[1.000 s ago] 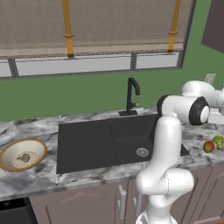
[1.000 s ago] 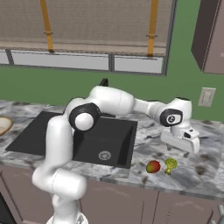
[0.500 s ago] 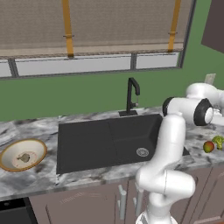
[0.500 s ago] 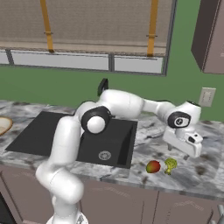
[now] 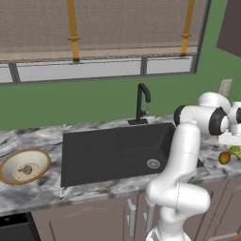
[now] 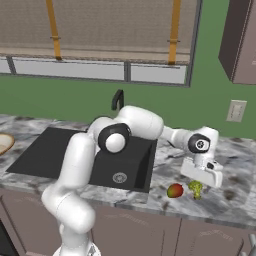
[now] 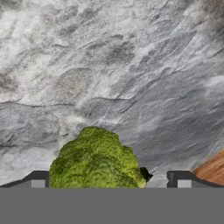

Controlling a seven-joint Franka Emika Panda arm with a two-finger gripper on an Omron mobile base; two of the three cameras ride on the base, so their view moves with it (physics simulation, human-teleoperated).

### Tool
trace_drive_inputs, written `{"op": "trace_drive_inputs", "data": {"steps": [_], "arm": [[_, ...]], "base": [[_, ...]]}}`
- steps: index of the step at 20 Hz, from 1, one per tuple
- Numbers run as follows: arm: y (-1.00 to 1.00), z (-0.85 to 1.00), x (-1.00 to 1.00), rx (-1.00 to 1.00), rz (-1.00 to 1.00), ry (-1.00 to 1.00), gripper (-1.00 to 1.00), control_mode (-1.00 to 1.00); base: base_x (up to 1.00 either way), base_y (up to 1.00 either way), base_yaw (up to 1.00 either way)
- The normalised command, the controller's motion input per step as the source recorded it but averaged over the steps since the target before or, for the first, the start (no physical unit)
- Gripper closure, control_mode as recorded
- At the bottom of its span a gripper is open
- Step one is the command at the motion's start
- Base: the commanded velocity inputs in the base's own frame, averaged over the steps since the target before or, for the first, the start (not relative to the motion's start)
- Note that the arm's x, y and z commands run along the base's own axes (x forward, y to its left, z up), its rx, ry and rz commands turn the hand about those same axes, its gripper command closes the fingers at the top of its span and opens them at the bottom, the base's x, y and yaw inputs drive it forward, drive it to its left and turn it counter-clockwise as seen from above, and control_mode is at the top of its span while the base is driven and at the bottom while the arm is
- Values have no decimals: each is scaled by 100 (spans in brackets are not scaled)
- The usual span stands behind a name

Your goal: There is a mixed pile of frozen fruits and vegetables on the counter. Locate all the frozen vegetables and place the items in a bowl on the counter. Take all the frozen fruits and defrost them in a running sink.

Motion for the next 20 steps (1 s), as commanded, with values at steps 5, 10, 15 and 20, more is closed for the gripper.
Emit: {"op": "trace_drive_inputs", "data": {"steps": [5, 10, 15, 20], "arm": [[23, -43, -7, 0, -21, 13, -100, -100], [27, -23, 0, 0, -29, 8, 100, -100], [34, 0, -9, 0, -13, -14, 100, -100], [72, 53, -3, 0, -2, -29, 100, -100]], "base": [[0, 0, 0], [0, 0, 0], [0, 0, 0], [0, 0, 0]]}}
